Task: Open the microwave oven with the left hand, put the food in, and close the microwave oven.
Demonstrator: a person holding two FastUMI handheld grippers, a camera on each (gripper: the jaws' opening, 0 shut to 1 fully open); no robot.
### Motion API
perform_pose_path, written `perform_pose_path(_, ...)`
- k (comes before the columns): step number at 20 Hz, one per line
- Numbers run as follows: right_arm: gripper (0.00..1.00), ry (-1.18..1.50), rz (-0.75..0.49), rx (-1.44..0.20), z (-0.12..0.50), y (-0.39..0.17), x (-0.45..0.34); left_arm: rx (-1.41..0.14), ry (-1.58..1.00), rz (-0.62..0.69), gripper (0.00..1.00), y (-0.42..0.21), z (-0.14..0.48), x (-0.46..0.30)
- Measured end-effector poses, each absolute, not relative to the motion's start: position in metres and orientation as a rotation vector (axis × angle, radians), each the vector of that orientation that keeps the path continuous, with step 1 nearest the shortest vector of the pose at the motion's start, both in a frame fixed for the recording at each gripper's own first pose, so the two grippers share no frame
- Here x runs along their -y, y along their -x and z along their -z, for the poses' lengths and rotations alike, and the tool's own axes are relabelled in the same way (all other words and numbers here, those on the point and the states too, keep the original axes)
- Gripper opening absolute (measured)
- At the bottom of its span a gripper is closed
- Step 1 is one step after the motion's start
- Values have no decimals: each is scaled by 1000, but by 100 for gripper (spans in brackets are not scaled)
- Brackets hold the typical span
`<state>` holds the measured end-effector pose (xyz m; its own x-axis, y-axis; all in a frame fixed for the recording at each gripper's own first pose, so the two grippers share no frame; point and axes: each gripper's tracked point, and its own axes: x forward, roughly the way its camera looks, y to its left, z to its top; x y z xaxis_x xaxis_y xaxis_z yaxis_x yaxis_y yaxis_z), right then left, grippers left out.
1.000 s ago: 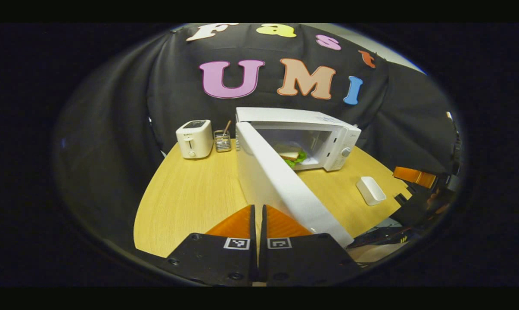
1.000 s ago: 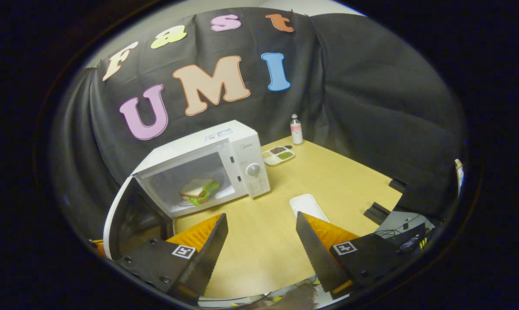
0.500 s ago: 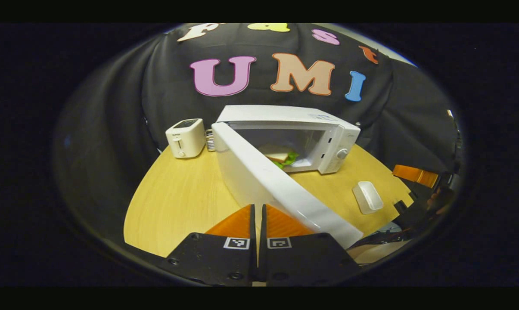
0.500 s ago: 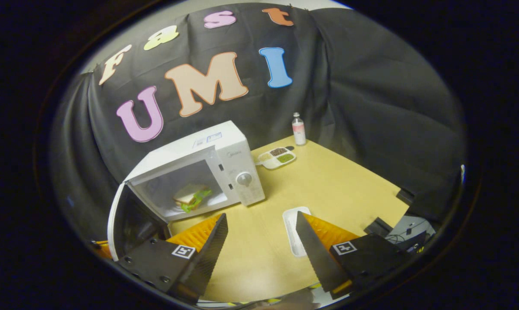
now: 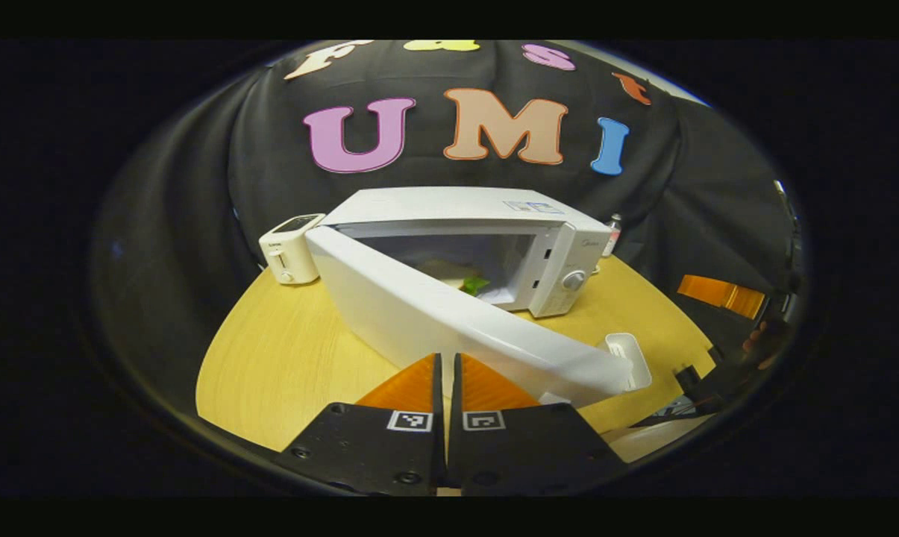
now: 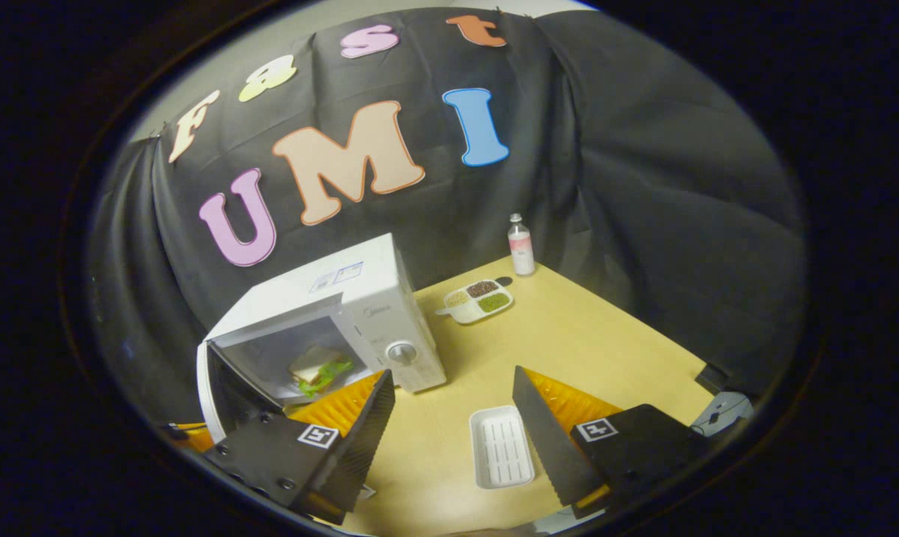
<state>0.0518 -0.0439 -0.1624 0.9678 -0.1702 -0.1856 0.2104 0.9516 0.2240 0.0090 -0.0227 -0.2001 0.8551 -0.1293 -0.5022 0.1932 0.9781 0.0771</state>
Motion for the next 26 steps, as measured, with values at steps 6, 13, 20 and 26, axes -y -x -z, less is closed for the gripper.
perform_pose_path(6,99,-251,141,-180,164,-68,56,-497,-131,185,1,-34,200,62)
perform_pose_path(13,91,-248,83,-196,168,-71,64,-453,-112,195,2,-73,198,101)
perform_pose_path(20,91,-253,77,-203,168,-72,72,-424,-114,197,1,-112,198,122)
perform_pose_path(26,91,-257,85,-218,173,-78,75,-439,-78,183,1,-134,205,138)
